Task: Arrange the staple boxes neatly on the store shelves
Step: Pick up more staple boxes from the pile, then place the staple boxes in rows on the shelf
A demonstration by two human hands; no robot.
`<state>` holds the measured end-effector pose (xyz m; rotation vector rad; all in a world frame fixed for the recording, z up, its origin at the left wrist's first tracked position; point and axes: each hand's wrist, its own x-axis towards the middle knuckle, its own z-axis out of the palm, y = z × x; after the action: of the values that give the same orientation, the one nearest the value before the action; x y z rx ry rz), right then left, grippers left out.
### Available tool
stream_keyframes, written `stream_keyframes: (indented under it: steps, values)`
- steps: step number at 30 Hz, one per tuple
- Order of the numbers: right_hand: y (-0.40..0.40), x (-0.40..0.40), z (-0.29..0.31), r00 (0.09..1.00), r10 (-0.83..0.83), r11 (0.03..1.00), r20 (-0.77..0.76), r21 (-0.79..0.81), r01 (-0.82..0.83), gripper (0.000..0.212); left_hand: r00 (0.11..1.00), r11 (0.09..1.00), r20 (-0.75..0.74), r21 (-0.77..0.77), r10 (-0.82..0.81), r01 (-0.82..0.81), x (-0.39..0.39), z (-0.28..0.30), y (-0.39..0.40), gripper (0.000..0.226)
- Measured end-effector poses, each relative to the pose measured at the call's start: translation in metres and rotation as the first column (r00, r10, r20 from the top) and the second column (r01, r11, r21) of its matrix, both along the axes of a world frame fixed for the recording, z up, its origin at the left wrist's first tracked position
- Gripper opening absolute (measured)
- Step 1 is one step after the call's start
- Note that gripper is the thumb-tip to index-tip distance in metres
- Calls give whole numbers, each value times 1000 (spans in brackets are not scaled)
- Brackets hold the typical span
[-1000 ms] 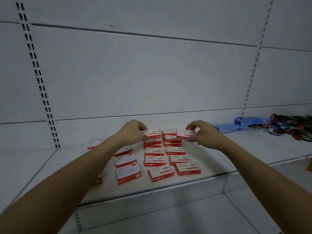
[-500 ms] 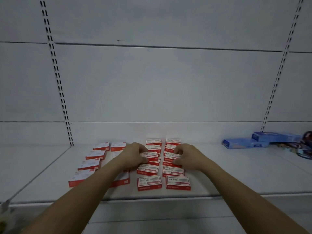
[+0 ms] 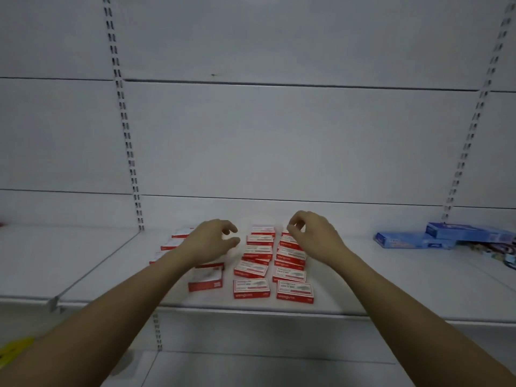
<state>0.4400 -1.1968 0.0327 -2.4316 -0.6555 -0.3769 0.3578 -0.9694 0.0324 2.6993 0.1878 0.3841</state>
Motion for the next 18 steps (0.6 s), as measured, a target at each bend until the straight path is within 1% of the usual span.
stream_keyframes:
  steps: [3, 6, 8, 12, 15, 18]
  values:
    - [26, -16, 1, 994, 105, 994, -24, 37, -104, 20, 997, 995, 7, 75, 71, -72, -28, 7, 23, 36]
    - [58, -36, -4, 971, 225, 974, -83, 7, -225, 23, 987, 980, -12, 126, 158, -156, -53, 13, 51, 38]
    - [80, -48, -4, 949, 287, 954, -129, -45, -295, 24, 979, 968, -7, 152, 203, -200, -67, 19, 71, 39]
    - [142, -65, 12, 919, 359, 915, -165, -130, -381, 27, 958, 944, 62, 163, 279, -286, -102, 20, 120, 40]
    - [209, -88, 21, 891, 424, 885, -162, -132, -446, 27, 938, 924, 48, 161, 344, -347, -138, 12, 172, 40]
    - [286, -123, 15, 860, 478, 857, -179, -121, -502, 25, 915, 908, 26, 117, 403, -403, -181, 4, 238, 37]
